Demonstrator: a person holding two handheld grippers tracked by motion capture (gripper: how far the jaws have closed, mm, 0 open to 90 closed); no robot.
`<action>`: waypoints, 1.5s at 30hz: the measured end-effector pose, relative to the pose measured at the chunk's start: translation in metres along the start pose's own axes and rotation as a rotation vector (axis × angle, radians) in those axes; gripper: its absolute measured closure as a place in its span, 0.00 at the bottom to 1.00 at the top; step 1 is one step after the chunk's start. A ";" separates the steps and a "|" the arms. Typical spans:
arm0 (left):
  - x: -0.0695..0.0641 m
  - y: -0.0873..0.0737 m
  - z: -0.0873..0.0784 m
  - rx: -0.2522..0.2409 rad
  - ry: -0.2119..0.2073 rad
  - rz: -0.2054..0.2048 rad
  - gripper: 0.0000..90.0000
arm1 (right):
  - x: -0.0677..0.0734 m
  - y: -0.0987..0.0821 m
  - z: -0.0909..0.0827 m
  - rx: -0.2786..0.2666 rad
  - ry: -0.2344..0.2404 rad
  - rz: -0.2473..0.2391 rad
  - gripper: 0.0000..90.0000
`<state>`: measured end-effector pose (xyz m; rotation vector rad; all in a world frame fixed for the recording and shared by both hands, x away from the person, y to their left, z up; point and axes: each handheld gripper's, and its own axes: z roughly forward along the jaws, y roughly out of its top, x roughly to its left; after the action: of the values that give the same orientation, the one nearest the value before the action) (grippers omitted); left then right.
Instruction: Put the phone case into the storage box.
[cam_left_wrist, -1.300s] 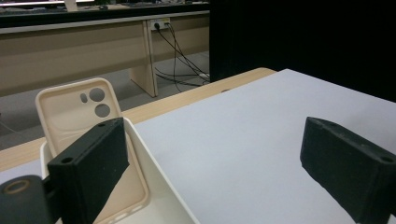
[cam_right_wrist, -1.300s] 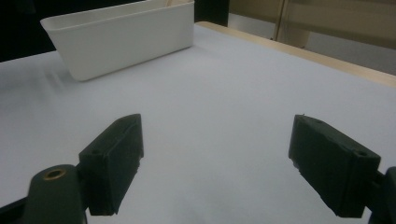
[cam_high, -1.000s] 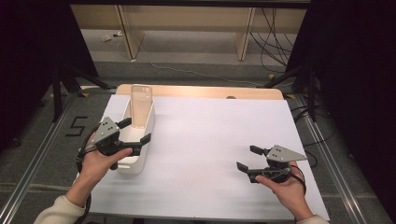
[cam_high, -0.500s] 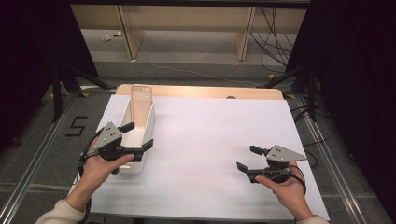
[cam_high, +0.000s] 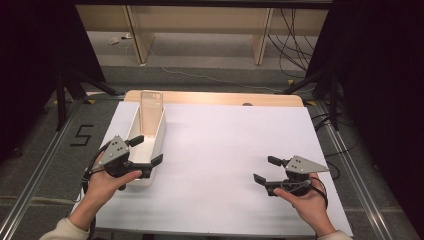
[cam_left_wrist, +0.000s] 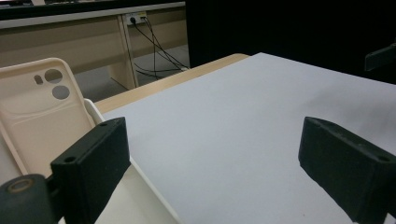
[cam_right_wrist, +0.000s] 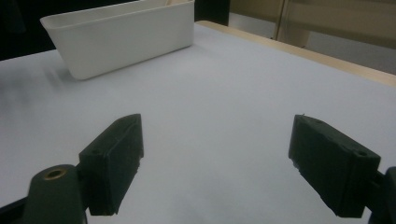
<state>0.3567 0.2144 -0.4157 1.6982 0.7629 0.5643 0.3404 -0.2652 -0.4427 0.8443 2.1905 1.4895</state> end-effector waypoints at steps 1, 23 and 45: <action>0.000 0.000 0.000 0.003 0.000 0.000 0.09 | 0.000 0.000 0.000 0.003 0.002 0.005 0.21; -0.002 -0.012 -0.004 0.010 -0.004 0.016 0.11 | 0.000 0.000 0.000 0.002 0.002 0.000 0.21; -0.004 -0.015 -0.003 0.009 -0.007 0.020 0.12 | 0.000 0.000 -0.002 0.022 0.002 0.000 0.21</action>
<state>0.3491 0.2160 -0.4299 1.7170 0.7448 0.5689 0.3394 -0.2666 -0.4419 0.8501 2.2120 1.4701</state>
